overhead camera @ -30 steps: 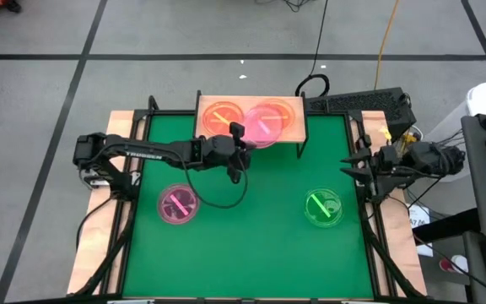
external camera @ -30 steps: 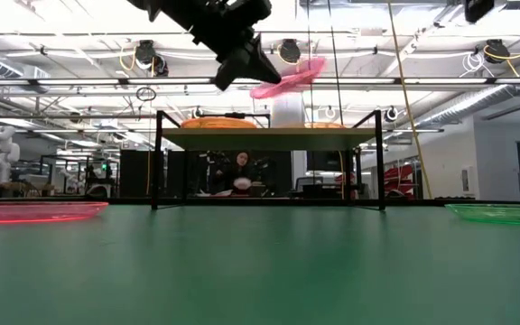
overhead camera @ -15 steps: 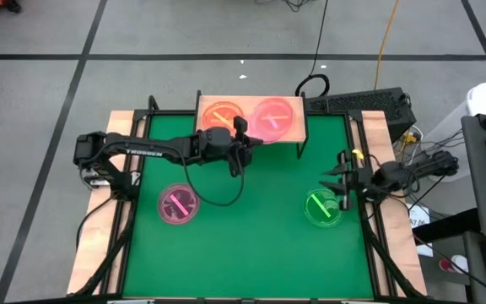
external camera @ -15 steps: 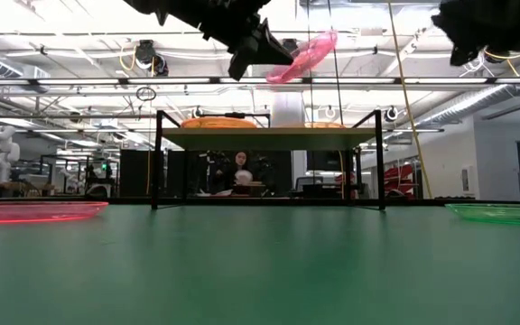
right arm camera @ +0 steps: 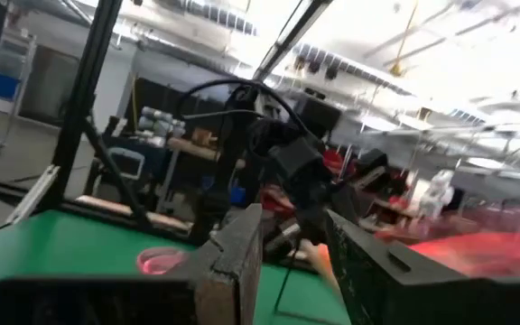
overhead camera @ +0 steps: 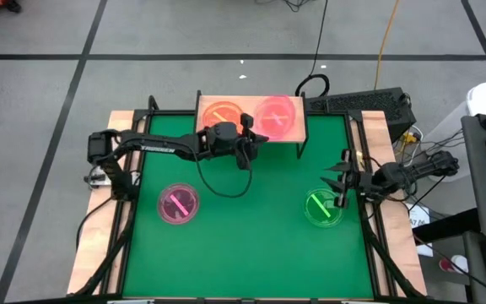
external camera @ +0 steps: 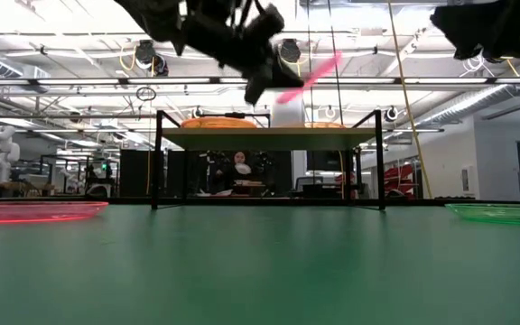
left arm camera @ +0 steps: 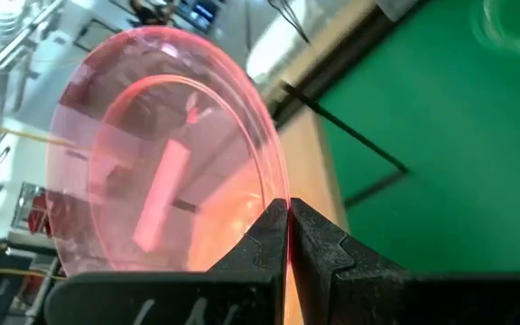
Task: Place and stack plates onto a shelf
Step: Stack the top pink plate on the orange plate on the shelf
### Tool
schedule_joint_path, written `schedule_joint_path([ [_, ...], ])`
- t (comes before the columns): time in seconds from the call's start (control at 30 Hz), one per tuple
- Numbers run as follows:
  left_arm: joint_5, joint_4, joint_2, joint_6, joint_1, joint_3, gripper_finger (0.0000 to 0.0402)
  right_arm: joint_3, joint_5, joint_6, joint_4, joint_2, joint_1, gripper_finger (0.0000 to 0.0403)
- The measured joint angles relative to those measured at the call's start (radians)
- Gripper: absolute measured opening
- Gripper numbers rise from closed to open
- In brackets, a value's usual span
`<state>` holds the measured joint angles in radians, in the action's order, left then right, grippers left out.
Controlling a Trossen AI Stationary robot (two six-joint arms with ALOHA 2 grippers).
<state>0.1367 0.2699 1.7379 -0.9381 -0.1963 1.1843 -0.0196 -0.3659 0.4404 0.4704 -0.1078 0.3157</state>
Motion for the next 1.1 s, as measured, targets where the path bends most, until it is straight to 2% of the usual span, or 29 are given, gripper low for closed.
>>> schedule_joint_path([
  [0.17, 0.022, 0.022, 0.045, -0.068, 0.001, -0.001, 0.0012, 0.001, 0.000, -0.032, -0.079, -0.006, 0.000, 0.0109],
  [0.5, 0.020, 0.015, 0.043, -0.017, -0.015, -0.001, 0.0012, 0.003, 0.001, -0.035, -0.098, -0.005, 0.000, 0.0109],
  [0.7, 0.012, 0.013, 0.043, 0.102, -0.018, -0.001, 0.0012, 0.003, 0.001, -0.035, -0.097, -0.005, 0.000, 0.0109],
  [1.1, -0.006, 0.019, 0.043, 0.139, -0.024, -0.001, 0.0012, 0.005, 0.001, -0.035, -0.097, -0.005, 0.000, 0.0109],
])
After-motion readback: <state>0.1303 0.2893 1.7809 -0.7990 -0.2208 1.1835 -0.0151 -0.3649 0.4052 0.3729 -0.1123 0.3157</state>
